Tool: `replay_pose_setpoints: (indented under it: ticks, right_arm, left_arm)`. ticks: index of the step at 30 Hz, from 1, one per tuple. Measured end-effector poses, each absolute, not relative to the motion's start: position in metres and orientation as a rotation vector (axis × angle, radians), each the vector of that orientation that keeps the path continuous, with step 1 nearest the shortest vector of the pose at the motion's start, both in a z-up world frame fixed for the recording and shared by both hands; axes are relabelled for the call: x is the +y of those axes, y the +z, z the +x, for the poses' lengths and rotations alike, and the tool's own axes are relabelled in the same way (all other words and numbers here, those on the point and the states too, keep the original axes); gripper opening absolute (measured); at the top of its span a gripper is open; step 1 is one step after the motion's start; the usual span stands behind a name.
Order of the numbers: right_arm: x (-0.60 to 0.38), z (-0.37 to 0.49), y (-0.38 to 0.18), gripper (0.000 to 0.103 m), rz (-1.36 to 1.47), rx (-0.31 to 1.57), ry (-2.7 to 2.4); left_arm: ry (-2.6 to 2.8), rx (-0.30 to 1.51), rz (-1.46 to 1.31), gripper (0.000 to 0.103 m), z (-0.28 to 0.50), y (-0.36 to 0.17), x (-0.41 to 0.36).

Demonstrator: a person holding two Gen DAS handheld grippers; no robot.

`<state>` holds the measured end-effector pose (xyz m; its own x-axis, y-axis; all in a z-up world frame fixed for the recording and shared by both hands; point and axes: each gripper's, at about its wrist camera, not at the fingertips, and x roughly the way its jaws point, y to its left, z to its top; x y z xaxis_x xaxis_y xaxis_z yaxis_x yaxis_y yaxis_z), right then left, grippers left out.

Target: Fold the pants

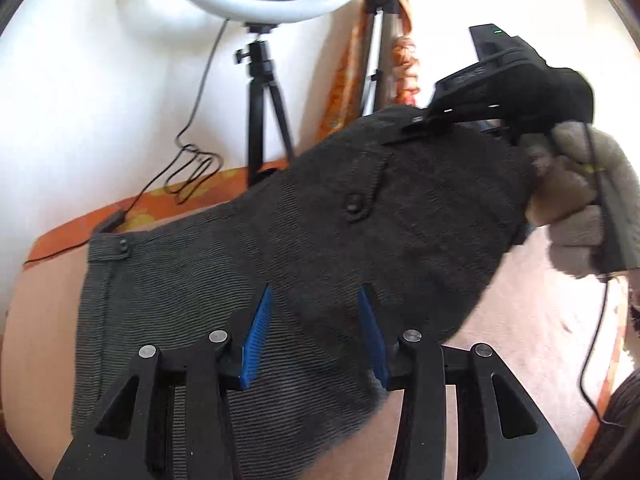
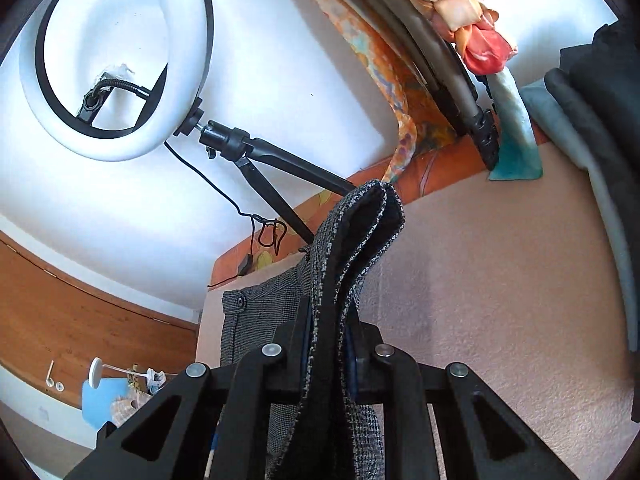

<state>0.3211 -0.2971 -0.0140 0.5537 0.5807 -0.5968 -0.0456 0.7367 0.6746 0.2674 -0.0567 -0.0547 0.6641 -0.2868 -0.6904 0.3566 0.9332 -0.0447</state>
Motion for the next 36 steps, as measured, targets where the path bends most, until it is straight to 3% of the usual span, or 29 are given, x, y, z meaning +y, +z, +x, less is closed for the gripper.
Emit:
replay_pose_setpoints:
  ticks: [10,21,29,36]
  right_arm:
    - [-0.265,0.319,0.007,0.013,0.616,0.907,0.334]
    - [-0.168,0.328,0.026,0.013,0.370,0.914,0.325]
    - [-0.083,0.333,0.011,0.013,0.149,0.962,0.296]
    - [-0.007,0.334,-0.023,0.013,0.006,1.025,0.314]
  left_arm:
    - [-0.293,0.870,0.317,0.042,0.284,-0.113,-0.084]
    - [-0.285,0.764,0.000,0.042,0.229,-0.031,0.022]
    - [-0.154,0.735,-0.200,0.045,0.209,-0.025,0.108]
    - [-0.106,0.703,-0.222,0.045,0.199,-0.023,0.137]
